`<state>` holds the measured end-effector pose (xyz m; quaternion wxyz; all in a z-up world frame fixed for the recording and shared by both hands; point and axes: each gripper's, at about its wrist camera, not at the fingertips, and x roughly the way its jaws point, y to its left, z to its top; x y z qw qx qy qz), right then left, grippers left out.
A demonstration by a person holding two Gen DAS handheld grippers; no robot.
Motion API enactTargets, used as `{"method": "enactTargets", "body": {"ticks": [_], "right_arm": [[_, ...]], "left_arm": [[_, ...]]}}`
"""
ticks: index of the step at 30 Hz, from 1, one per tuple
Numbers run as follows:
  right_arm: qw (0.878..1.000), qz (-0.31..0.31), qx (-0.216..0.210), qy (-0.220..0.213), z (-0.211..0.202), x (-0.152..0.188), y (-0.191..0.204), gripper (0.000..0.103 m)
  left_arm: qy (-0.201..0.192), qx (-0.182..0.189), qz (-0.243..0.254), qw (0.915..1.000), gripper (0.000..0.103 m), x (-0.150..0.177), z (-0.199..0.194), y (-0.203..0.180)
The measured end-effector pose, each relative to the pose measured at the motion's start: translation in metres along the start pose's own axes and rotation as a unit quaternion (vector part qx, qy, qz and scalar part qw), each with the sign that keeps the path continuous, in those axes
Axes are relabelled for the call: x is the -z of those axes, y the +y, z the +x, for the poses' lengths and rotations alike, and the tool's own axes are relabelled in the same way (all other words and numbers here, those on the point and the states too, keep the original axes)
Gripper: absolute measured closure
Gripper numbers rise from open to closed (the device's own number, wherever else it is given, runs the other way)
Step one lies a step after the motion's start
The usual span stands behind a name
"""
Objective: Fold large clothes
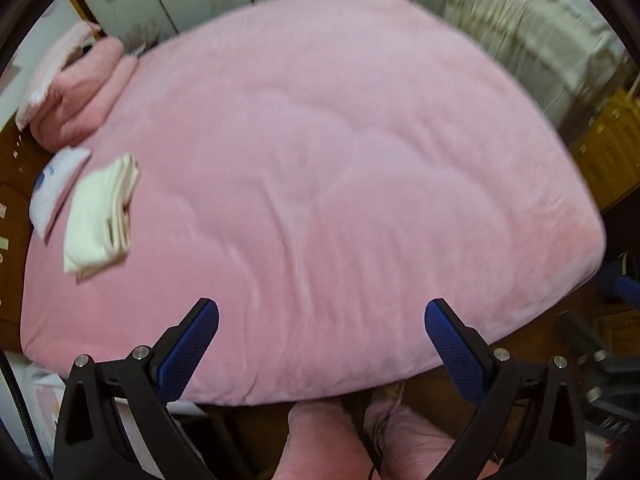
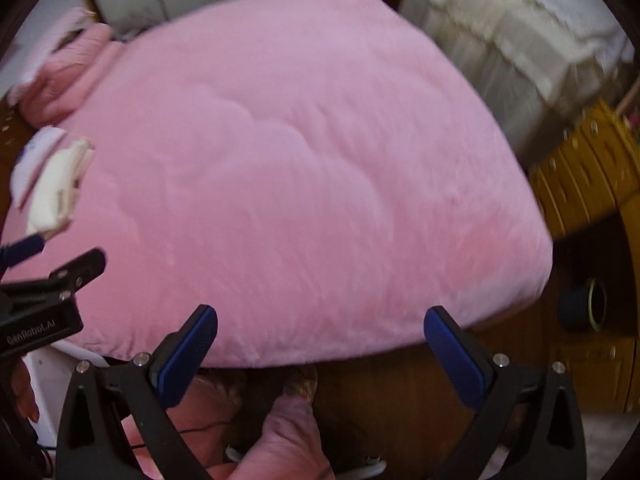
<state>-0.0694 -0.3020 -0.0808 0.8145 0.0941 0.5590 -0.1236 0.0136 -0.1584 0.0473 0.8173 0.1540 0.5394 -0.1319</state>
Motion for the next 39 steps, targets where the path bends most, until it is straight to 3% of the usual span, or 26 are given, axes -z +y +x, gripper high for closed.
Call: {"method": "enactTargets", "body": {"ticks": [4, 8, 12, 20, 30, 39], "right_arm": [[0.998, -0.002, -0.051, -0.026, -0.036, -0.019, 0.011, 0.000], [0.994, 0.020, -0.098, -0.041, -0.062, -0.029, 0.020, 0.000], [0.994, -0.014, -0.068, -0.079, -0.077, -0.023, 0.046, 0.000], [0.990, -0.018, -0.071, -0.118, -0.084, -0.004, 0.073, 0.000], [0.991, -0.041, -0.064, -0.106, -0.083, 0.006, 0.102, 0.000], [0.991, -0.029, -0.059, -0.113, -0.087, 0.004, 0.089, 0.000]], "left_arm": [[-0.043, -0.003, -0.009, 0.9990, 0.001, -0.007, -0.048, 0.019], [-0.047, -0.016, -0.043, 0.9979, 0.001, 0.004, -0.071, 0.031], [-0.036, -0.025, -0.093, 0.9947, 0.001, 0.023, -0.077, 0.041], [-0.041, -0.056, -0.102, 0.9924, 0.001, 0.058, -0.071, 0.058], [-0.051, -0.042, -0.130, 0.9893, 0.001, 0.079, -0.074, 0.081], [-0.064, -0.016, -0.122, 0.9903, 0.001, 0.077, -0.078, 0.078]]}}
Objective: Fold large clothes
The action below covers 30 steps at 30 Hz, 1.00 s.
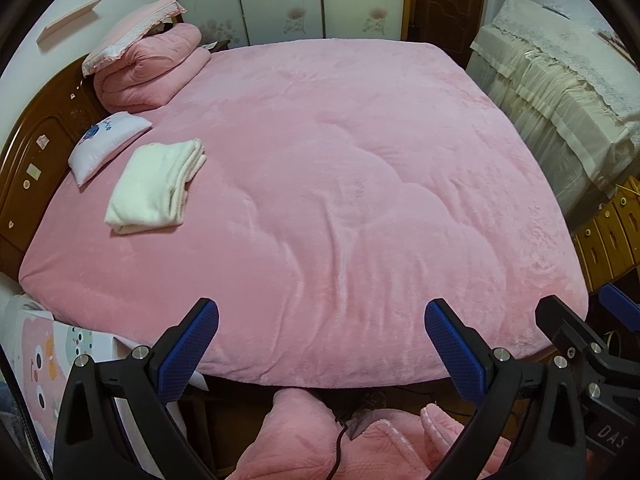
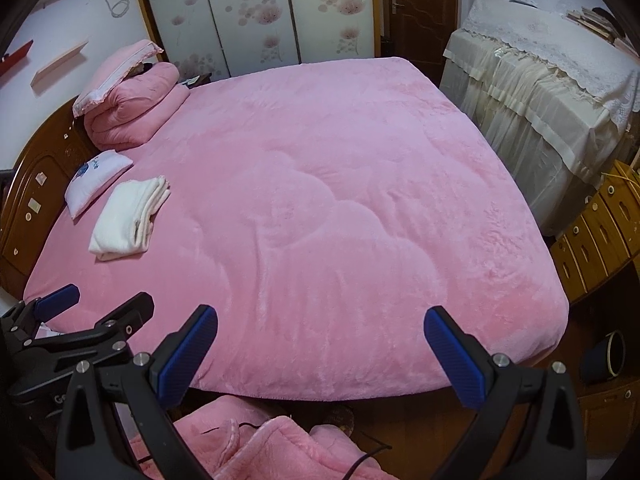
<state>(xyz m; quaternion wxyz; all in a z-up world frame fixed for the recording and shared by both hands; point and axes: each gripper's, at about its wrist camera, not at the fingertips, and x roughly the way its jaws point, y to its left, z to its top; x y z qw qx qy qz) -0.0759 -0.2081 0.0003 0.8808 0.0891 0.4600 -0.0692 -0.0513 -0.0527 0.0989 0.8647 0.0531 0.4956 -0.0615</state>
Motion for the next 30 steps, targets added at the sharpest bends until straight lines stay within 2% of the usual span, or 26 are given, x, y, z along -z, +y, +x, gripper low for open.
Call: {"method": "enactTargets", "body": {"ticks": [5, 18, 24, 30], "right_arm": [[1.000, 0.009, 0.002, 0.003, 0.000, -0.003, -0.005, 0.000], [0.999, -0.009, 0.018, 0.037, 0.016, -0.014, 0.002, 0.000], [0.999, -0.014, 0.013, 0.043, 0.025, -0.017, 0.002, 0.000], [0.999, -0.022, 0.007, 0.048, 0.030, -0.017, 0.002, 0.000]], "left_arm": [[-0.007, -0.001, 0.005, 1.0000, 0.001, -0.004, -0.002, -0.005], [0.027, -0.002, -0.012, 0.9996, 0.001, -0.015, 0.021, 0.004], [0.037, -0.022, -0.022, 0.9988, 0.001, -0.016, 0.033, 0.010], [0.044, -0.020, -0.023, 0.9986, 0.001, -0.014, 0.035, 0.009]]}}
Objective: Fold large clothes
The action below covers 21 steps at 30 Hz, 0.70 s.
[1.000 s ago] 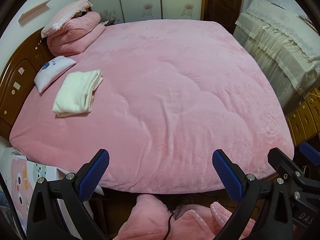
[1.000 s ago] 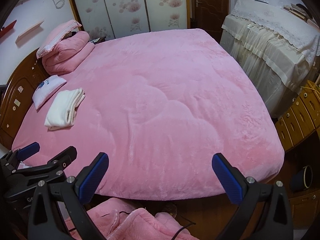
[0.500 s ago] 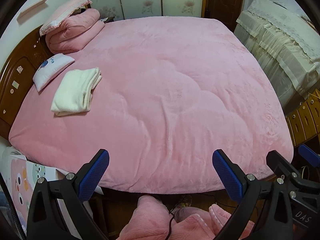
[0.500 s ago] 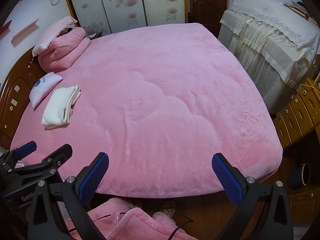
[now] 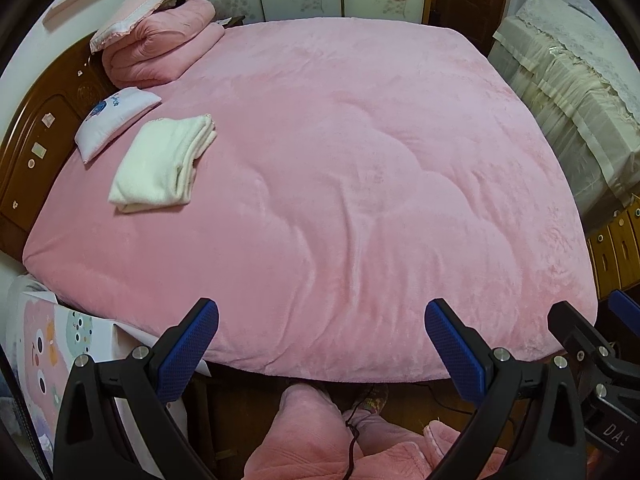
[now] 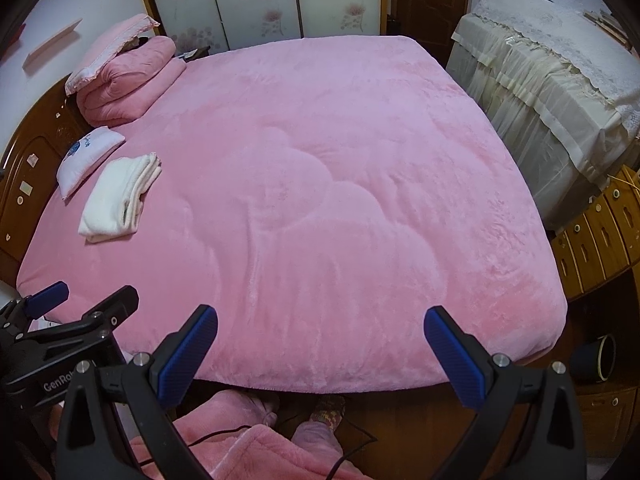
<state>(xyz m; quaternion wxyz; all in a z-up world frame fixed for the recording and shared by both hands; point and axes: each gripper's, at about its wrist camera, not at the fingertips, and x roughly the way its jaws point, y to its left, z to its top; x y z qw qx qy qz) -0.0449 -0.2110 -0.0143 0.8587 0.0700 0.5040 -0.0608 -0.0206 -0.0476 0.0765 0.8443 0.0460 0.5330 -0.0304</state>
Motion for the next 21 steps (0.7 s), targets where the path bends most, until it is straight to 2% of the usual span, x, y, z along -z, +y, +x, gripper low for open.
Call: {"method": "enactTargets", "body": {"ticks": [21], "right_arm": [[1.000, -0.010, -0.004, -0.006, -0.005, 0.005, 0.004, 0.000]], "left_arm": [[-0.011, 0.007, 0.006, 0.9999, 0.001, 0.012, -0.005, -0.003]]}}
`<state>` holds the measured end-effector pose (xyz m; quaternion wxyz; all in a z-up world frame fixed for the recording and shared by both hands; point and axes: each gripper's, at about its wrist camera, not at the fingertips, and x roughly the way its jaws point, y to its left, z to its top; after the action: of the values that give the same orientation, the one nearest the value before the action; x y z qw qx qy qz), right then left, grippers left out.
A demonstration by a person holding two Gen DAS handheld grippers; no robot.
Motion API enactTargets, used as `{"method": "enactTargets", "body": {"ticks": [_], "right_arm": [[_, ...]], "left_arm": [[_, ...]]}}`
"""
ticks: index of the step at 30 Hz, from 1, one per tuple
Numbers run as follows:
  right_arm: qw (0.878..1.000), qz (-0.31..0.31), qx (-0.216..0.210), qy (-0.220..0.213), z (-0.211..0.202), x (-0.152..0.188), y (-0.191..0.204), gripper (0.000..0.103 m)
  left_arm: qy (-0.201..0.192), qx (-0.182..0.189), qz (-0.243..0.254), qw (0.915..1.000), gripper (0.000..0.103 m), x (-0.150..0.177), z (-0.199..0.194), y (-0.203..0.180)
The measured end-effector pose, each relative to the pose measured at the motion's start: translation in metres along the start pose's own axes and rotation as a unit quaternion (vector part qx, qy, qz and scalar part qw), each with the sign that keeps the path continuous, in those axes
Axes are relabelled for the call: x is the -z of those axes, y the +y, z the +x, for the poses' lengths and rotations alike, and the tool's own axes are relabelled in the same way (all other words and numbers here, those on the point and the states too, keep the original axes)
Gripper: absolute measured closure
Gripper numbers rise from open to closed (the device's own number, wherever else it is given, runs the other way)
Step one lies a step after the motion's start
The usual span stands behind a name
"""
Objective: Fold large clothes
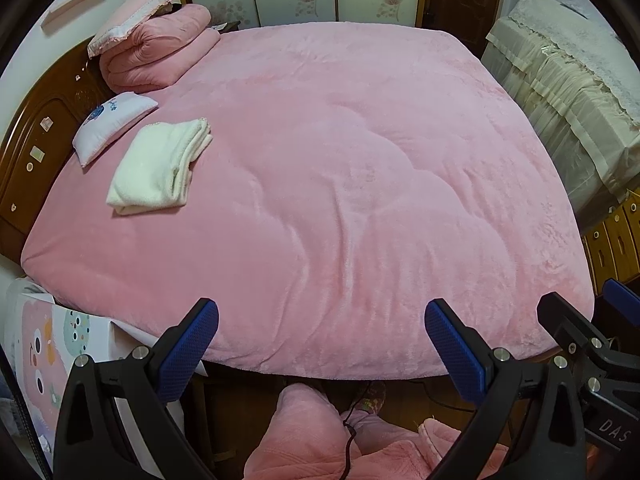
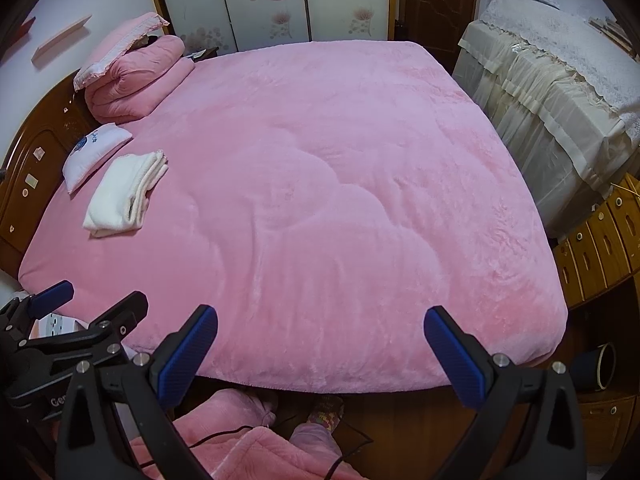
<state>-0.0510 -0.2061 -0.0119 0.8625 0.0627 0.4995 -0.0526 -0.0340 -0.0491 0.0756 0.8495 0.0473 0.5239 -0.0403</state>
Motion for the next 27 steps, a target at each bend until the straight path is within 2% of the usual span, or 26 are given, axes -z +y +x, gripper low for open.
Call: {"method": "enactTargets", "body": {"ticks": [27], "right_arm": [[1.000, 0.005, -0.004, 0.000, 0.0015, -0.0037, -0.0063, 0.000]], "left_arm": [[-0.001, 0.000, 0.002, 1.0000, 0.001, -0.0018, -0.0017, -0.0024]]}}
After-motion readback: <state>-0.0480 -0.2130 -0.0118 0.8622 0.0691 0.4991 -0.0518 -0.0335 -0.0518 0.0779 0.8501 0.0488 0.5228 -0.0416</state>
